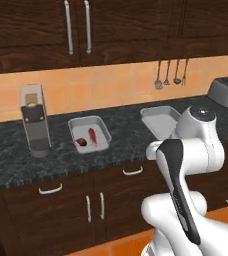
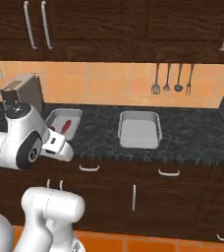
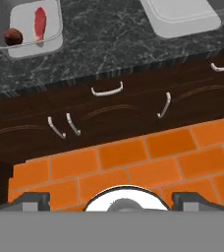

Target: Place one potato and one steak in each tupperware on the nearby counter, to pack two identical lunches.

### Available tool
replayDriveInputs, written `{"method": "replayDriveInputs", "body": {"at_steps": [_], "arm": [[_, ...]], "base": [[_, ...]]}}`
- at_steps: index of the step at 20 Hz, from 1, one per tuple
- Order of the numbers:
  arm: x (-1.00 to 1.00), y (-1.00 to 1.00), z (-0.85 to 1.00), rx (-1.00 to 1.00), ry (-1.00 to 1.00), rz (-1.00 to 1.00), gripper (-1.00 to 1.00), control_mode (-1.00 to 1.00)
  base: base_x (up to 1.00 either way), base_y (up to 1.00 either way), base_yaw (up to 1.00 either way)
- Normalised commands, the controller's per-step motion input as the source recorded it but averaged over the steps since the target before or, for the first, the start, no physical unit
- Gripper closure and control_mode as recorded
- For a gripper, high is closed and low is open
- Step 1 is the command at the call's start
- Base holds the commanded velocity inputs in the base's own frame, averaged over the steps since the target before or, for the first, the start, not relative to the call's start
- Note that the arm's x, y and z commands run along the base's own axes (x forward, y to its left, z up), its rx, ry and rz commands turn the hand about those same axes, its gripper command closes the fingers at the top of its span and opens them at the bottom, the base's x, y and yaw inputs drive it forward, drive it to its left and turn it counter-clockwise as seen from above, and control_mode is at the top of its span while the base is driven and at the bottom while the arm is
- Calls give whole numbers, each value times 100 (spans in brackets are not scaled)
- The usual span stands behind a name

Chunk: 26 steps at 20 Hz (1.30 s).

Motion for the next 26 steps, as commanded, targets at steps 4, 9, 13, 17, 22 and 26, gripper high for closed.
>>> {"method": "replayDriveInputs", "body": {"at_steps": [4,9,13,17,22,26], "arm": [[0,0,0,0,0,0,-100,100],[0,0,0,0,0,0,-100,100],[0,0,0,0,0,0,-100,100],[0,0,0,0,0,0,-100,100],[0,0,0,0,0,0,-100,100],[0,0,0,0,0,0,-100,100]], "base": [[-28,-100,-29],[-15,-100,-20],[-11,-100,-10],[-23,-100,-5],[-22,-100,0],[-16,-100,0]]}}
